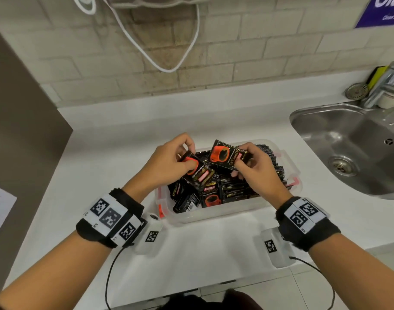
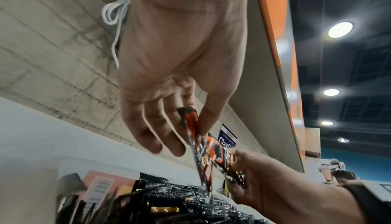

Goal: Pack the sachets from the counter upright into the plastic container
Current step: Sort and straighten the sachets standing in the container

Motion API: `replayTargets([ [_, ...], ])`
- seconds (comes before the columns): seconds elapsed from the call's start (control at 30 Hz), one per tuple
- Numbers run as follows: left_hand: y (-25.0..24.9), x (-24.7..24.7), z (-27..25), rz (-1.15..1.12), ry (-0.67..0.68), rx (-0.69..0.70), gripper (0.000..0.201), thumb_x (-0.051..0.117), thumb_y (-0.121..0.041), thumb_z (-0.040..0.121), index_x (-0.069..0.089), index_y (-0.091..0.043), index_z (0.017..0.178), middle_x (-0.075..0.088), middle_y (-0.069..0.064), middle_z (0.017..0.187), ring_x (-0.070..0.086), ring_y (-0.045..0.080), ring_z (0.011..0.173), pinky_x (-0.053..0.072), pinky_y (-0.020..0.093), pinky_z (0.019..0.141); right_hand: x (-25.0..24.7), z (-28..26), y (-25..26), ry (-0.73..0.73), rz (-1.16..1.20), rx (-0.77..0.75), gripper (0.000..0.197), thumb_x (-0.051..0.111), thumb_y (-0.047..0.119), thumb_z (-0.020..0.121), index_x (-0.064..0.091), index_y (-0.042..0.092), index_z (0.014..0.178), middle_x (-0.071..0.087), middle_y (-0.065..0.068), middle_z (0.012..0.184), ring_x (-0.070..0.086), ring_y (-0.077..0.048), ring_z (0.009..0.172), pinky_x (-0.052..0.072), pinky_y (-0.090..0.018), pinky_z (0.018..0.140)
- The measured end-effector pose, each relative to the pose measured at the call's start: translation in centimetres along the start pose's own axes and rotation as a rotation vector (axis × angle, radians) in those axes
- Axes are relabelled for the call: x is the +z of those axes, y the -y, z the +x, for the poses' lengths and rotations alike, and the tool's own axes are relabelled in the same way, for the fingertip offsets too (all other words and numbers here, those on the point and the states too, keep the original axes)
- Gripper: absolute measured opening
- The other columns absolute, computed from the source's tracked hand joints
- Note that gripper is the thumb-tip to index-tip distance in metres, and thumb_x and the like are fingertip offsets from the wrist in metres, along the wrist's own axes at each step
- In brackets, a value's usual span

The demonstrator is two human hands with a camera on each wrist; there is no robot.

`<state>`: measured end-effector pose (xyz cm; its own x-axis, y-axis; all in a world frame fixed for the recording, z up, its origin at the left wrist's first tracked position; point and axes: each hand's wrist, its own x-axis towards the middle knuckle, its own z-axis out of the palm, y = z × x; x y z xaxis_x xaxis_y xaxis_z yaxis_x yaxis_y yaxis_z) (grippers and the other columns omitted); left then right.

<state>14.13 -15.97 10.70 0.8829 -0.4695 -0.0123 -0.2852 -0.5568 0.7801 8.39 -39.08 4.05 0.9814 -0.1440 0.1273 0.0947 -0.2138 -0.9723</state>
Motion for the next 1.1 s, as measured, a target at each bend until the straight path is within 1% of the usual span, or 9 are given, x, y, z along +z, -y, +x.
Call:
replayTargets([
  [0.1,0.5,0.5,-0.4,0.045,0.027,-0.013,0.029,0.075,-0.014,0.084,0.051,-0.029,0.082,0.075,-0.001,0.092,0.068,0.019,0.072,0.051,0.028,0.067,0.1,-0.3,-0.5,-0.078,0.006,-0.066,0.029,0.057,0.001,0.090,0.056,0.026,0.105,0.065,-0.002,0.087,0.060,-0.009,0.065,0.050,-0.019,0.061],
  [0.17,1.0,0.7,-0.6,0.026,0.051,-0.046,0.031,0.075,-0.008,0.084,0.051,-0.028,0.085,0.072,-0.002,0.099,0.068,0.012,0.085,0.050,0.020,0.068,0.1,-0.3,-0.8,-0.129,0.021,-0.102,0.030,0.054,0.003,0.089,0.055,0.028,0.105,0.064,0.011,0.083,0.059,-0.006,0.069,0.050,-0.022,0.061],
  [0.3,1.5,1.6,-1.0,0.046,0.164,-0.078,0.051,0.069,0.003,0.085,0.047,-0.030,0.118,0.053,-0.001,0.096,0.057,0.019,0.076,0.057,0.041,0.076,-0.2,-0.1,-0.5,-0.148,-0.031,-0.157,0.034,0.046,0.006,0.088,0.055,0.025,0.115,0.060,-0.005,0.086,0.055,-0.030,0.074,0.048,-0.048,0.065],
  [0.4,1.7,3.0,-0.9,0.142,0.194,-0.094,0.055,0.065,0.004,0.086,0.044,-0.030,0.124,0.051,0.003,0.091,0.054,0.014,0.067,0.054,0.036,0.065,-0.4,0.2,-0.3,-0.082,-0.150,-0.202,0.042,0.042,0.008,0.089,0.053,0.027,0.124,0.056,-0.008,0.077,0.049,-0.032,0.066,0.042,-0.044,0.058],
  [0.6,2.3,5.5,-0.7,0.207,0.134,-0.123,0.035,0.065,-0.004,0.087,0.048,-0.031,0.100,0.063,-0.003,0.075,0.055,0.007,0.064,0.043,0.022,0.063,0.1,0.5,-0.8,0.073,-0.344,-0.234,0.038,0.049,0.004,0.096,0.045,0.020,0.131,0.065,-0.013,0.084,0.054,-0.025,0.058,0.044,-0.036,0.055],
  [0.7,2.7,6.2,-0.7,0.209,0.099,-0.103,0.032,0.068,-0.006,0.089,0.047,-0.029,0.083,0.069,-0.003,0.074,0.057,-0.001,0.061,0.036,0.008,0.055,0.5,0.2,-1.0,0.087,-0.410,-0.279,0.031,0.050,0.009,0.095,0.053,0.016,0.125,0.066,-0.004,0.098,0.060,-0.021,0.080,0.051,-0.043,0.071],
  [0.87,2.7,6.9,-0.5,0.274,0.133,-0.159,0.033,0.074,-0.009,0.087,0.044,-0.022,0.079,0.065,0.004,0.081,0.065,0.021,0.075,0.046,0.025,0.059,1.1,-0.1,-1.3,0.137,-0.459,-0.278,0.031,0.053,0.011,0.098,0.056,0.019,0.127,0.064,-0.001,0.104,0.058,-0.019,0.098,0.051,-0.041,0.083],
  [0.97,2.6,6.9,-0.5,0.262,0.169,-0.202,0.029,0.078,-0.015,0.086,0.049,-0.015,0.083,0.066,0.009,0.088,0.069,0.024,0.075,0.058,0.041,0.070,1.1,0.0,-1.3,0.152,-0.485,-0.276,0.031,0.055,0.012,0.098,0.057,0.020,0.127,0.062,0.000,0.103,0.056,-0.011,0.095,0.049,-0.029,0.080],
  [1.1,2.7,7.1,-0.4,0.280,0.176,-0.214,0.025,0.081,-0.018,0.084,0.060,-0.006,0.092,0.067,0.010,0.089,0.069,0.025,0.075,0.060,0.045,0.074,1.0,0.4,-1.1,0.194,-0.522,-0.254,0.031,0.055,0.012,0.098,0.058,0.020,0.128,0.059,0.004,0.102,0.050,0.000,0.095,0.039,-0.013,0.076],
])
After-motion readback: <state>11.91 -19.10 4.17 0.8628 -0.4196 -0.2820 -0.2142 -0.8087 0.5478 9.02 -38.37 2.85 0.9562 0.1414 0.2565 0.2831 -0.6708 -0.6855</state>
